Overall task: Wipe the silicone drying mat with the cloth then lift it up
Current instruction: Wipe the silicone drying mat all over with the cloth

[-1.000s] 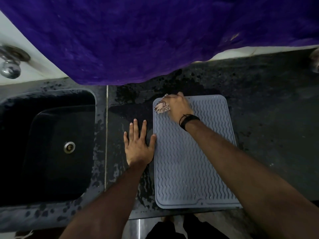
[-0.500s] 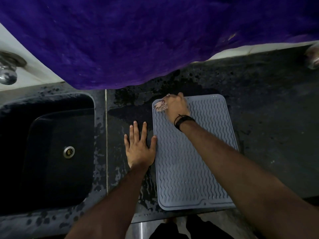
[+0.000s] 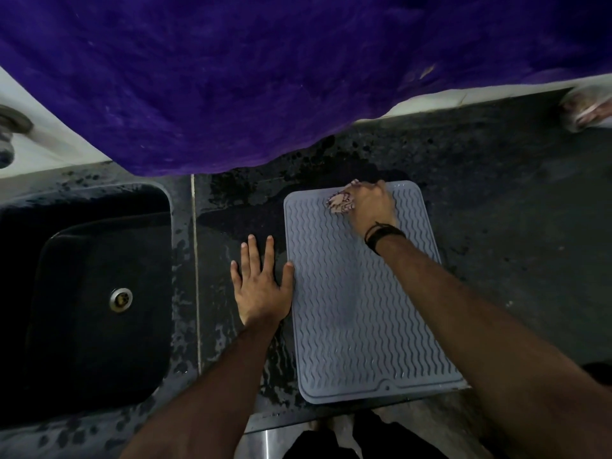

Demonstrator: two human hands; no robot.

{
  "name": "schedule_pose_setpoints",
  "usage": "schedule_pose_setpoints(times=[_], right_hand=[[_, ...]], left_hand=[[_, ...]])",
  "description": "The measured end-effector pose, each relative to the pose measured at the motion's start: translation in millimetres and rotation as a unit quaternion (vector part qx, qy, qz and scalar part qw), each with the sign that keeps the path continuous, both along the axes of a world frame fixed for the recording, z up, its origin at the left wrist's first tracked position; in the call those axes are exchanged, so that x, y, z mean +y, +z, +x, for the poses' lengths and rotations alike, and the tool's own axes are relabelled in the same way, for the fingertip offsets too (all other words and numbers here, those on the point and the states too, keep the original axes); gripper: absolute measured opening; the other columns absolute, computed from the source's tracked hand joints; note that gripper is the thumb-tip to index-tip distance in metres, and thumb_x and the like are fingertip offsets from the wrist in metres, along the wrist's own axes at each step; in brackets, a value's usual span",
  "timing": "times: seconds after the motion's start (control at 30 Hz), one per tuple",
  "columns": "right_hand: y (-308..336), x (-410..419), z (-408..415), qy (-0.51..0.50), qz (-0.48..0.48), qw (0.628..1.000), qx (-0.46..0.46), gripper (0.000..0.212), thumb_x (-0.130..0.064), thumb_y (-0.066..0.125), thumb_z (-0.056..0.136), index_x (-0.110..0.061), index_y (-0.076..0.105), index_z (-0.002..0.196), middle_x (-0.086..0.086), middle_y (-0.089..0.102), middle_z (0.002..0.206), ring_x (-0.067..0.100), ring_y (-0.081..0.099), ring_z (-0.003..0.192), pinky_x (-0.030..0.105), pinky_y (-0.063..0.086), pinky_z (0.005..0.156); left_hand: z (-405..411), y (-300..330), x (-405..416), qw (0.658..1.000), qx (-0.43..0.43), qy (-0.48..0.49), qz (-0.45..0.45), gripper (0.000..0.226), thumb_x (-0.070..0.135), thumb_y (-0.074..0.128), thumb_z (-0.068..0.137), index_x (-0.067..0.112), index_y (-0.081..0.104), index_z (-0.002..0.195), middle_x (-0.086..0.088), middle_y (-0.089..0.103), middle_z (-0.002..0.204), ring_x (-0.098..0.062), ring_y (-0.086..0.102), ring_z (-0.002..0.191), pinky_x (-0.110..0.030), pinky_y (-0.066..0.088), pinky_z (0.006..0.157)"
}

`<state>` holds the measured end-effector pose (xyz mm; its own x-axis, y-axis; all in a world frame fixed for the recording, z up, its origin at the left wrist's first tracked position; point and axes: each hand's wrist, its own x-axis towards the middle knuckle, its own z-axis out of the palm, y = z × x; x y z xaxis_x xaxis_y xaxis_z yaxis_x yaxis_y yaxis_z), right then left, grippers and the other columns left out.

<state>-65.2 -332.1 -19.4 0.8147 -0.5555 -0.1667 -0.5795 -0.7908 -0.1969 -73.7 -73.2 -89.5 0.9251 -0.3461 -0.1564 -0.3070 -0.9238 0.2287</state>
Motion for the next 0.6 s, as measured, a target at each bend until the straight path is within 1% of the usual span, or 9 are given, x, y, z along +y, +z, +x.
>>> schedule_pose_setpoints(times=[0.07, 0.17, 0.3, 0.37, 0.43, 0.53, 0.6], right_hand=[[1.4, 12.5, 6.2, 0.006, 0.002, 1.000, 0.013, 0.034, -0.016, 0.060, 0.087, -0.011, 0.062, 0.120, 0.011, 0.062, 0.122, 0.033, 0.048, 0.119, 0.042, 0.041, 0.104], [2.8, 40.5, 18.6, 0.014, 0.009, 1.000, -0.001, 0.033, -0.016, 0.060, 0.088, -0.011, 0.062, 0.120, 0.010, 0.060, 0.123, 0.031, 0.045, 0.119, 0.041, 0.046, 0.096], [4.8, 58.4, 25.6, 0.072, 0.001, 0.997, -0.002, 0.041, -0.016, 0.062, 0.086, -0.013, 0.058, 0.127, 0.009, 0.056, 0.130, 0.033, 0.041, 0.123, 0.044, 0.042, 0.104], [4.9, 47.3, 19.1, 0.059, 0.017, 0.998, -0.011, 0.041, -0.013, 0.061, 0.087, -0.013, 0.059, 0.128, 0.008, 0.058, 0.129, 0.032, 0.040, 0.125, 0.045, 0.043, 0.104], [1.8, 27.8, 7.4, 0.025, 0.029, 0.999, -0.017, 0.038, -0.012, 0.058, 0.088, -0.013, 0.060, 0.126, 0.009, 0.060, 0.127, 0.032, 0.040, 0.127, 0.044, 0.043, 0.104], [-5.1, 1.8, -9.7, -0.009, 0.010, 1.000, -0.024, 0.034, -0.015, 0.059, 0.086, -0.014, 0.064, 0.119, 0.009, 0.063, 0.119, 0.032, 0.046, 0.119, 0.042, 0.044, 0.101], [-8.8, -1.1, -12.6, -0.022, -0.005, 0.999, -0.031, 0.031, -0.013, 0.059, 0.085, -0.013, 0.066, 0.115, 0.008, 0.065, 0.115, 0.032, 0.049, 0.115, 0.041, 0.045, 0.100]], left_hand=[[-0.1, 0.0, 0.0, 1.000, -0.001, 0.001, 0.000, 0.071, 0.067, 0.016, 0.099, 0.036, 0.002, 0.162, 0.001, -0.005, 0.171, -0.018, -0.008, 0.157, -0.047, -0.003, 0.126], [0.2, 0.5, -0.5, 1.000, -0.003, 0.002, 0.000, 0.071, 0.067, 0.015, 0.099, 0.036, 0.003, 0.162, 0.000, -0.004, 0.171, -0.018, -0.007, 0.157, -0.046, -0.003, 0.126], [-0.1, 0.6, -0.1, 1.000, -0.008, 0.001, 0.004, 0.070, 0.067, 0.015, 0.100, 0.036, 0.004, 0.162, 0.000, -0.004, 0.171, -0.019, -0.007, 0.157, -0.047, -0.001, 0.126], [0.1, -0.3, 0.1, 1.000, -0.006, 0.001, 0.003, 0.071, 0.067, 0.014, 0.100, 0.036, 0.003, 0.162, 0.001, -0.005, 0.171, -0.018, -0.008, 0.157, -0.046, -0.002, 0.126], [0.4, -1.3, 0.0, 1.000, -0.004, 0.002, 0.000, 0.071, 0.067, 0.014, 0.099, 0.036, 0.003, 0.162, 0.001, -0.005, 0.171, -0.018, -0.008, 0.156, -0.046, -0.003, 0.126], [0.2, -2.0, 0.3, 1.000, -0.006, 0.003, -0.002, 0.071, 0.067, 0.014, 0.099, 0.036, 0.004, 0.162, 0.000, -0.004, 0.171, -0.018, -0.007, 0.157, -0.046, -0.002, 0.126], [-0.4, -1.9, 0.1, 1.000, -0.008, 0.003, -0.006, 0.070, 0.066, 0.015, 0.100, 0.035, 0.005, 0.162, 0.000, -0.003, 0.171, -0.019, -0.006, 0.157, -0.047, -0.001, 0.126]])
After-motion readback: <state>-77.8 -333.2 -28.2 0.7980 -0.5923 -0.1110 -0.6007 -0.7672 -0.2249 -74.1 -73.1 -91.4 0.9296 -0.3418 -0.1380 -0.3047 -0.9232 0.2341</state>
